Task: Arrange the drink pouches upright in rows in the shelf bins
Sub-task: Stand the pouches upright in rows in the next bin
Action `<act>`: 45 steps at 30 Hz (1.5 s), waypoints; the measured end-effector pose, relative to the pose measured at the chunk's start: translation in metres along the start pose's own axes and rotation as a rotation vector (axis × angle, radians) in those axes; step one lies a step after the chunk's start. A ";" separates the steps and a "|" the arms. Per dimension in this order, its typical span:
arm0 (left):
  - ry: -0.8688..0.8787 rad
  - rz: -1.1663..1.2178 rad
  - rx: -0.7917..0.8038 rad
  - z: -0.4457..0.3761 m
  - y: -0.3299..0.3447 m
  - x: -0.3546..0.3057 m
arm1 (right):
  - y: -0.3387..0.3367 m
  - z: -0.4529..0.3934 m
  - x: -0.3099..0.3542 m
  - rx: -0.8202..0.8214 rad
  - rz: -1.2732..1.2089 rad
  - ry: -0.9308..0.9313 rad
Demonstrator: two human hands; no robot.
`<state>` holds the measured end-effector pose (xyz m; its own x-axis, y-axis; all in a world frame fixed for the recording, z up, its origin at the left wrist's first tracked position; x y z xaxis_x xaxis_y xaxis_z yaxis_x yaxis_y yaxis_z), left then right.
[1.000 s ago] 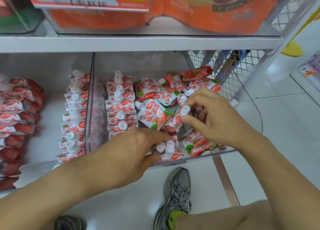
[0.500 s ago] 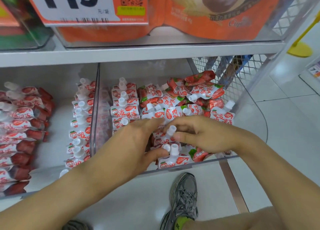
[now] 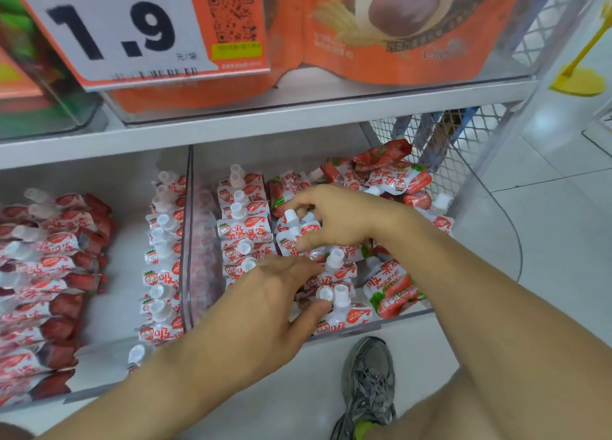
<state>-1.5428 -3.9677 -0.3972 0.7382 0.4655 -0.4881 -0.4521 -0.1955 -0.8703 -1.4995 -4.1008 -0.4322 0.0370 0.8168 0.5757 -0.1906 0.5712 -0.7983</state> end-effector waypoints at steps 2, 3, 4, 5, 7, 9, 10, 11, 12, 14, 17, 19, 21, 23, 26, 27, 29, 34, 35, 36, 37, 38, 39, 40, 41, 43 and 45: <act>-0.010 0.000 0.002 0.000 0.000 0.002 | -0.010 0.006 0.003 -0.052 -0.061 -0.015; -0.013 -0.007 -0.001 0.000 0.000 0.003 | -0.015 0.011 0.004 -0.080 -0.094 -0.025; -0.013 -0.014 0.000 0.000 0.000 0.004 | -0.019 0.019 0.004 -0.094 -0.123 -0.026; -0.012 -0.019 -0.002 0.000 0.001 0.004 | -0.020 0.027 0.005 -0.083 -0.153 -0.024; -0.030 -0.014 -0.026 -0.001 -0.001 0.006 | -0.016 0.041 0.011 -0.037 -0.187 -0.026; -0.062 0.010 -0.066 -0.002 -0.004 0.009 | -0.013 0.047 0.015 -0.030 -0.139 -0.037; -0.079 0.028 -0.076 -0.003 -0.006 0.011 | -0.011 0.048 0.017 -0.019 -0.121 -0.037; -0.092 0.049 -0.078 -0.003 -0.007 0.012 | -0.009 0.049 0.018 -0.001 -0.125 -0.038; -0.095 0.066 -0.074 -0.004 -0.007 0.011 | -0.008 0.052 0.019 0.015 -0.145 -0.042; -0.064 0.065 -0.044 -0.007 -0.007 0.005 | -0.015 0.061 0.015 -0.001 -0.164 -0.045; -0.003 0.019 0.011 -0.012 -0.002 -0.002 | -0.020 0.077 0.001 0.036 0.025 0.015; 0.008 -0.003 0.011 -0.015 -0.003 -0.004 | -0.009 0.079 -0.008 0.120 0.195 0.048; 0.000 -0.001 0.010 -0.017 -0.004 -0.001 | -0.014 0.076 -0.010 0.006 0.188 0.015; 0.000 -0.004 0.017 -0.017 -0.003 0.000 | -0.031 0.082 -0.013 -0.149 0.144 0.013; 0.020 -0.025 0.015 -0.014 -0.002 0.000 | -0.027 0.088 -0.013 -0.099 0.161 0.034; 0.028 -0.025 0.014 -0.014 -0.003 -0.001 | -0.018 0.085 -0.012 -0.044 0.202 0.026; 0.040 -0.015 0.021 -0.014 -0.004 -0.002 | -0.004 0.076 -0.009 -0.001 0.250 0.030; 0.057 0.049 0.077 -0.009 -0.002 -0.002 | -0.031 0.078 -0.005 -0.208 0.253 -0.017; 0.046 0.065 0.072 -0.008 -0.004 -0.001 | -0.039 0.084 -0.007 -0.265 0.220 0.004; 0.030 0.083 0.049 -0.008 -0.008 0.000 | -0.046 0.092 -0.009 -0.329 0.169 0.026; 0.008 0.107 0.005 -0.009 -0.015 0.002 | -0.053 0.099 -0.009 -0.408 0.105 0.027; -0.014 0.138 -0.058 -0.009 -0.025 0.003 | -0.059 0.107 -0.007 -0.489 0.024 0.017; -0.033 0.175 -0.128 -0.010 -0.036 0.004 | -0.065 0.113 -0.001 -0.564 -0.058 -0.013; -0.040 0.207 -0.188 -0.010 -0.046 0.004 | -0.067 0.116 0.009 -0.617 -0.131 -0.056; -0.036 0.230 -0.231 -0.010 -0.054 0.002 | -0.067 0.116 0.020 -0.649 -0.187 -0.111; -0.030 0.242 -0.259 -0.011 -0.064 -0.001 | -0.058 0.109 0.045 -0.653 -0.336 -0.221; -0.085 0.239 -0.282 -0.010 -0.075 0.004 | -0.049 0.099 0.057 -0.591 -0.527 -0.275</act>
<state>-1.5006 -3.9595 -0.3344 0.5791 0.4455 -0.6828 -0.4421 -0.5320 -0.7221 -1.5852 -4.0897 -0.3426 -0.2784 0.4259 0.8609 0.3334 0.8834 -0.3293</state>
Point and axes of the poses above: each hand's wrist, its own z-axis away from the middle knuckle, its own y-axis out of the palm, x = y × z, the point moved 9 cm from there along -z, towards the middle knuckle, and after that the axes turned 12 degrees about -y, right-handed, at the moved point
